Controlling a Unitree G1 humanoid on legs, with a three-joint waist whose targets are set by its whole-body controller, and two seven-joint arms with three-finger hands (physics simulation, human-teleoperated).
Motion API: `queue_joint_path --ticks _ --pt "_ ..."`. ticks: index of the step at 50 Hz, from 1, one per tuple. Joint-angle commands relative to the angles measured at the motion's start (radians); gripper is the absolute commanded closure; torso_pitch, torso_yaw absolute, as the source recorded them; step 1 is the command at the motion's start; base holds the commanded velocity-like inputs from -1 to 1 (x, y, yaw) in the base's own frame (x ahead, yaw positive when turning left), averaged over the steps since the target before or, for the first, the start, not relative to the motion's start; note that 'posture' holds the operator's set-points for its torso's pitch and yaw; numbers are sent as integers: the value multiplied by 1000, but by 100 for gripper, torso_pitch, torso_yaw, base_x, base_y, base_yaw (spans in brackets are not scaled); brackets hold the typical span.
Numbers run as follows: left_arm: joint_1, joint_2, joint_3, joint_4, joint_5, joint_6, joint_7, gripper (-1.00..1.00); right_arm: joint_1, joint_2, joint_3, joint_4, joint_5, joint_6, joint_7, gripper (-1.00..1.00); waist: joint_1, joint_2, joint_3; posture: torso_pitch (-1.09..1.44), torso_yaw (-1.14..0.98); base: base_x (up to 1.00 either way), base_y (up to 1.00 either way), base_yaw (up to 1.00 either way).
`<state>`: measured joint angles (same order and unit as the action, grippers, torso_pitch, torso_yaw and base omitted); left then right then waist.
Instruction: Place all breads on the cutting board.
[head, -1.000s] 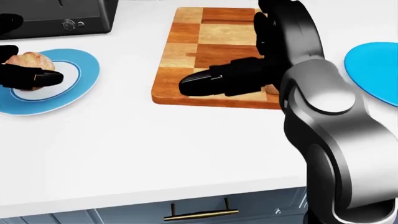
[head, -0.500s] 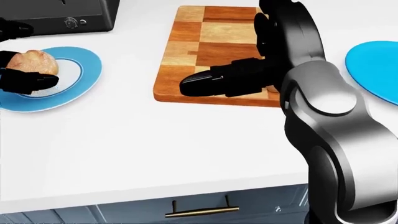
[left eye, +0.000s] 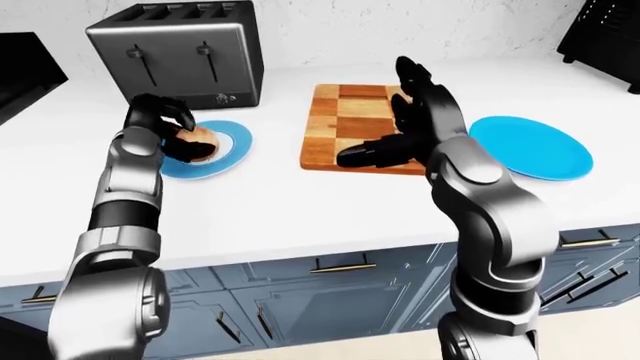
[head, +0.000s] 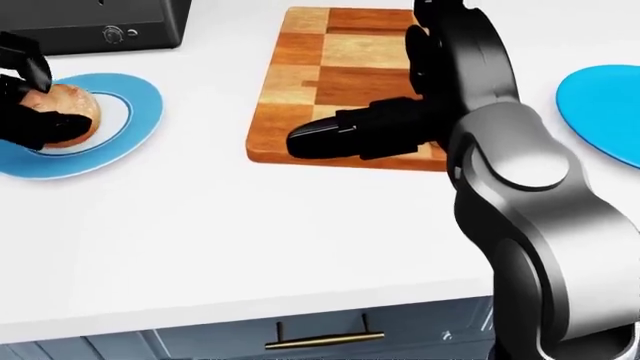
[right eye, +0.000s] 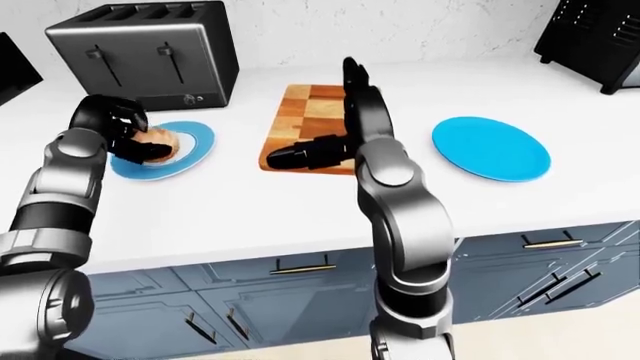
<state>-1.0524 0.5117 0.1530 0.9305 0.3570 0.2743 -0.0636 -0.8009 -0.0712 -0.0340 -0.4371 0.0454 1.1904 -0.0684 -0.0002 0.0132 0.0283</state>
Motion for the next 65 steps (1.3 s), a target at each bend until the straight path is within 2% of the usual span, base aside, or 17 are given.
queue_joint_path --ticks 1,10,18,20,30,37,45,52,65 --pt "-59 19 10 -79 -15 6 -8 100 -36 -5 -4 -22 -1 -31 -1 -100 -1 8 -33 0 0 0 0 0" --pt "-147 -13 10 -197 -85 160 -96 100 -87 -27 -19 16 3 -26 2 -100 0 3 -27 0 0 0 0 0" --pt "-220 -67 -1 -248 -147 261 -120 100 -232 -82 -65 129 32 -24 1 -100 0 0 -22 0 0 0 0 0" --pt "-235 -77 -11 -234 -151 257 -113 100 -267 -100 -74 167 40 -33 0 -100 0 -2 -20 0 0 0 0 0" --pt "-380 -220 -45 10 -205 139 -26 100 -428 -191 -102 369 66 -99 -10 -100 6 -20 -18 0 0 0 0 0" --pt "-470 -310 -66 159 -224 65 16 100 -478 -232 -108 440 82 -126 -12 -100 9 -33 -17 0 0 0 0 0" --pt "-497 -369 -64 251 -236 8 65 100 -473 -255 -114 447 94 -136 -15 -100 10 -41 -15 0 0 0 0 0" --pt "-496 -407 -72 280 -232 -16 80 100 -457 -250 -112 437 102 -137 -25 -100 11 -45 -16 0 0 0 0 0" --pt "-466 -446 -80 313 -206 -44 93 100 -441 -256 -116 403 118 -118 -31 -100 13 -51 -15 0 0 0 0 0"
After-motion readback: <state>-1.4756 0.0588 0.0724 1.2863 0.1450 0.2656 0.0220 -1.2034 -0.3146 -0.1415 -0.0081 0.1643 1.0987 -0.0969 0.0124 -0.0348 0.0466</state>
